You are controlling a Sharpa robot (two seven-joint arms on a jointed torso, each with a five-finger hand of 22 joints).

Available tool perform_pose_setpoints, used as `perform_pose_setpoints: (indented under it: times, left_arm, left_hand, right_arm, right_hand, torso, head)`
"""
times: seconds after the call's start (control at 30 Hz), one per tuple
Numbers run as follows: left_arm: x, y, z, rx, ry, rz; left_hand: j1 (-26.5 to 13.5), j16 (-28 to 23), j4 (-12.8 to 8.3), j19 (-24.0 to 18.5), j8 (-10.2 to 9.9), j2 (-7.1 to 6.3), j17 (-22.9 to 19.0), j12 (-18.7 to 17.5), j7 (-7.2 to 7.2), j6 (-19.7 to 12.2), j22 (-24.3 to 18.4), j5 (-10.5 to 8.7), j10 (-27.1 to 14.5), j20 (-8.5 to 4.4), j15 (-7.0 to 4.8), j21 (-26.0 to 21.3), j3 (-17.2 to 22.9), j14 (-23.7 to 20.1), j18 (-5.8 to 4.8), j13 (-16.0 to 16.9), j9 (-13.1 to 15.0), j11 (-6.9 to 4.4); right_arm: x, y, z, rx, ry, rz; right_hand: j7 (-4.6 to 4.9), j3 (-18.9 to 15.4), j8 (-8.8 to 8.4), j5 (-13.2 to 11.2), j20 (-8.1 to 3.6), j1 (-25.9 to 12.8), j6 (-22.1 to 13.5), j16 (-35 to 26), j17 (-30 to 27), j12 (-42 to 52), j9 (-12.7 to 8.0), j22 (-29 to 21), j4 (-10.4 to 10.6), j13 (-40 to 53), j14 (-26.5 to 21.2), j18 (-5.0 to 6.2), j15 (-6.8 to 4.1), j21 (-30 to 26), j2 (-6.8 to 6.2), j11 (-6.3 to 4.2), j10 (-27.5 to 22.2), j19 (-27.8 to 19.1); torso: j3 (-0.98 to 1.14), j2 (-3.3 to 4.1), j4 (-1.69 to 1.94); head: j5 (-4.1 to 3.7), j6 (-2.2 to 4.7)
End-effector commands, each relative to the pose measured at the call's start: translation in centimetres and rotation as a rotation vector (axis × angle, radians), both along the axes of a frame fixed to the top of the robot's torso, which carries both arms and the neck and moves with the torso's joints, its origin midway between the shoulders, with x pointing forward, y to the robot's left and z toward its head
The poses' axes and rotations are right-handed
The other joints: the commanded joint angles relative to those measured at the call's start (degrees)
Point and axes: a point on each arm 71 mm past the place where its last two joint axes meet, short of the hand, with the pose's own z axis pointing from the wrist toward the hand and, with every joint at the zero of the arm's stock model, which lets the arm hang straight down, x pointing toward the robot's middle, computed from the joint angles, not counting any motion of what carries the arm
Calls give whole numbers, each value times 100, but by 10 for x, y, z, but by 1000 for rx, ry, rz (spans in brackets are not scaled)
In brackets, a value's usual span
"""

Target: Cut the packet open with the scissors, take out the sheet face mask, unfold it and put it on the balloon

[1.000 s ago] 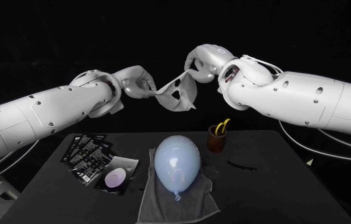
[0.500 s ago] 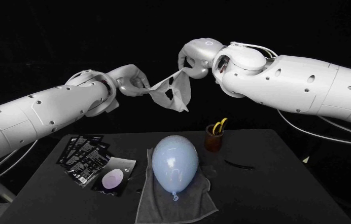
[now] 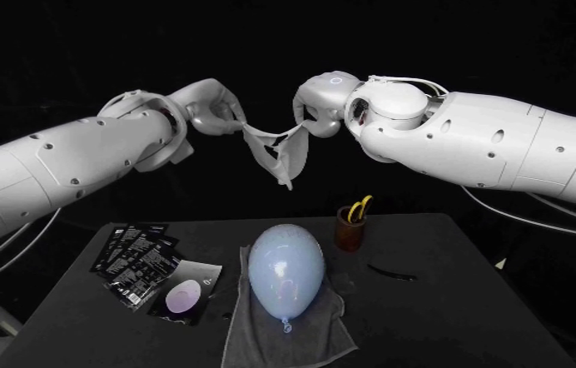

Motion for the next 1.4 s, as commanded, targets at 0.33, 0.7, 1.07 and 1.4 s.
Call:
perform_pose_setpoints:
  times: [0.33,0.7,1.07,1.4]
  left_arm:
    - [5,11,38,-6,-59,34]
    - [10,15,38,36,-69,59]
    - [12,11,35,55,-66,54]
    - [11,7,33,34,-61,48]
  left_hand:
    - [-14,40,12,-40,41,47,-5,54,15,21,15,18,-61,1,-15,50,33,-32,37,12,669,-8]
    - [-16,43,12,-44,41,46,-5,57,15,20,17,18,-64,1,-15,53,34,-34,37,14,671,-8]
    - [-19,48,13,-51,42,47,-5,64,15,18,21,18,-68,3,-14,60,37,-37,37,19,676,-8]
    - [-24,66,14,-61,47,54,-1,86,14,16,32,18,-71,6,-15,77,44,-39,40,33,689,-9]
  right_arm:
    - [7,-16,-6,-31,-33,-75]
    - [7,-25,3,57,-120,-94]
    - [3,-23,17,116,-185,-73]
    - [3,-12,23,103,-204,-44]
  right_hand:
    - [14,-4,34,15,-9,28,49,24,1505,36,175,1203,40,233,608,-25,-21,23,-12,8,22,244]
    - [13,-9,38,15,-9,22,53,24,1505,63,176,1214,48,258,608,-34,-19,66,-17,9,36,258]
    - [10,-16,44,15,-9,15,60,24,1505,80,179,1223,56,274,608,-41,-20,100,-25,7,46,268]
    - [7,-21,48,15,-9,10,63,24,1505,75,180,1227,65,271,608,-44,-20,115,-33,6,45,272]
  torso:
    - [-4,-18,15]
    - [-4,-6,22]
    - [-2,-11,13]
    - [3,-1,19]
  head:
    - [25,-1]
    - [40,42]
    - [51,75]
    - [50,98]
